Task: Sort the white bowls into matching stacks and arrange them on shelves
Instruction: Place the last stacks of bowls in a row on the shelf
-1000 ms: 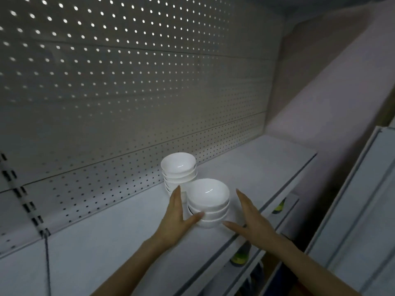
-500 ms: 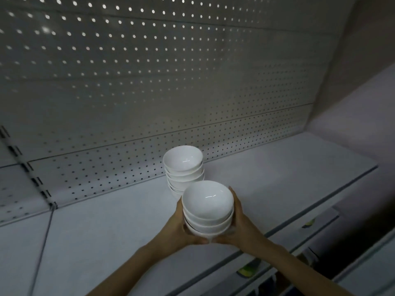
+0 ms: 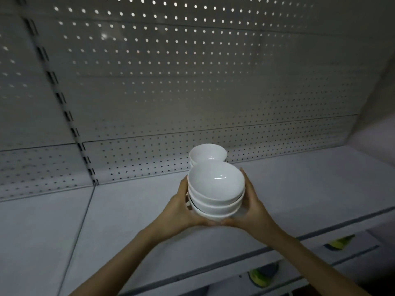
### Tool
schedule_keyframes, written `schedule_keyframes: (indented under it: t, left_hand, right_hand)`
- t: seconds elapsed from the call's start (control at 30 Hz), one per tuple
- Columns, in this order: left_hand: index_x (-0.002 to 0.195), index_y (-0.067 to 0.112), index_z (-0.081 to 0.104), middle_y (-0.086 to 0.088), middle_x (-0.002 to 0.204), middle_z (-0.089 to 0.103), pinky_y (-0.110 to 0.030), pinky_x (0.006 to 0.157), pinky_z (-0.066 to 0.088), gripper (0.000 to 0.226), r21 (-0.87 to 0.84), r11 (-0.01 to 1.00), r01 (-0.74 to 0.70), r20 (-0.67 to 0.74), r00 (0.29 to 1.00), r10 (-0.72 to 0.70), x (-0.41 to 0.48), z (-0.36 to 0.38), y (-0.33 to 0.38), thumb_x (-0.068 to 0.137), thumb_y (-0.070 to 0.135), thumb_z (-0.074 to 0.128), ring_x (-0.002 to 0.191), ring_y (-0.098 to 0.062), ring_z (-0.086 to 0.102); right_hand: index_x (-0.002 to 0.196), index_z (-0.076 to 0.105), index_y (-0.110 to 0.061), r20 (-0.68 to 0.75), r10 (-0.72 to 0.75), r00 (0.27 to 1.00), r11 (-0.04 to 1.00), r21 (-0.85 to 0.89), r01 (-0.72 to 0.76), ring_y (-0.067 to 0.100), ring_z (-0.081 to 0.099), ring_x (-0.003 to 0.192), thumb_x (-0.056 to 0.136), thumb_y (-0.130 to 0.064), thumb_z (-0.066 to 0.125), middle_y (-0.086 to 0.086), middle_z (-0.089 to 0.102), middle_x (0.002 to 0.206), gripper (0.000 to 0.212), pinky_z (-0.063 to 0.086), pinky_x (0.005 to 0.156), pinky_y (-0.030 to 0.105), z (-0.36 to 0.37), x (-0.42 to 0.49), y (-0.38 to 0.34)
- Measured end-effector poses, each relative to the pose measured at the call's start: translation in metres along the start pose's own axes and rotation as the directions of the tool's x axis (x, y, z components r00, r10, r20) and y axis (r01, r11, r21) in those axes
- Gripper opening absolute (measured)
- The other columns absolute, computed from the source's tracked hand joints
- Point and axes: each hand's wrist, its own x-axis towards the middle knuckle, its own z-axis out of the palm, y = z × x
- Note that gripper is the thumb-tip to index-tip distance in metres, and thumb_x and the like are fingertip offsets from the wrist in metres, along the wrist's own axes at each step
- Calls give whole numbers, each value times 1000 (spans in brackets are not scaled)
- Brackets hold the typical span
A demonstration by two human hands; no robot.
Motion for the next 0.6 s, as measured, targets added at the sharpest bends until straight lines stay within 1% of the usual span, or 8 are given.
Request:
schedule_keyframes:
  t: [0.03, 0.13, 0.17, 0.23, 0.33, 0.4, 0.47, 0.6]
  left_hand:
    - [143, 39, 16, 33, 130, 42, -11, 86, 47, 117, -2, 1000, -6, -24, 1000, 6, -5, -7, 5, 56, 16, 91, 115, 12, 48]
    - [144, 39, 16, 35, 126, 46, -14, 87, 48, 118, -15, 1000, -13, -82, 997, 11, -29, -27, 15, 57, 14, 90, 114, 9, 51]
    - [144, 39, 16, 33, 127, 47, -15, 87, 48, 118, -17, 1000, -12, -103, 995, 10, -39, -34, 17, 57, 14, 90, 114, 8, 51]
    - [144, 39, 16, 32, 129, 45, -15, 87, 48, 117, -15, 1000, -10, -135, 991, 8, -63, -48, 19, 57, 13, 90, 115, 7, 50]
    - [143, 41, 16, 32, 131, 43, -13, 87, 47, 115, 4, 1000, -1, -172, 985, 2, -105, -73, 19, 58, 15, 90, 118, 7, 48]
    - [142, 41, 16, 27, 135, 40, -14, 89, 47, 115, 14, 1000, 10, -200, 980, -7, -134, -92, 19, 58, 18, 90, 120, 6, 47]
    - [142, 43, 15, 28, 136, 38, -15, 90, 46, 115, 25, 999, 29, -228, 973, -22, -164, -111, 19, 58, 20, 90, 122, 6, 46]
    - [143, 39, 15, 26, 137, 38, -14, 89, 47, 115, 43, 997, 63, -306, 951, -47, -222, -147, 19, 58, 19, 89, 121, 6, 45]
  right_hand:
    - [139, 13, -43, 8, -14, 1000, 1000, 18, 13, -8, 38, 127, 54, -20, 89, -40, 37, 133, 117, 40, 96, 11, 3, 2, -8]
    - [141, 10, -50, 42, -36, 998, 998, 52, 33, -5, 40, 128, 47, -39, 90, -38, 37, 135, 124, 41, 100, 18, 20, 5, -27]
    - [140, 9, -54, 62, -41, 997, 998, 55, 37, -5, 40, 128, 47, -41, 90, -37, 37, 136, 123, 41, 101, 19, 29, 4, -33]
    - [138, 10, -58, 107, -60, 992, 997, 59, 54, -6, 40, 128, 51, -36, 90, -38, 36, 136, 120, 41, 99, 18, 51, 0, -43]
    - [141, 11, -49, 183, -74, 980, 994, 94, 58, -7, 40, 127, 57, -21, 88, -37, 37, 136, 117, 42, 98, 16, 90, -8, -57]
    - [142, 12, -45, 237, -86, 968, 992, 107, 62, -5, 40, 128, 57, -21, 88, -35, 38, 136, 116, 42, 100, 19, 119, -15, -65]
    - [144, 13, -42, 274, -97, 957, 992, 107, 70, -4, 41, 128, 57, -22, 89, -34, 39, 135, 117, 42, 101, 22, 149, -20, -75]
    - [145, 11, -40, 342, -129, 931, 986, 145, 83, -7, 41, 126, 54, -26, 90, -37, 38, 134, 121, 43, 98, 17, 208, -31, -96]
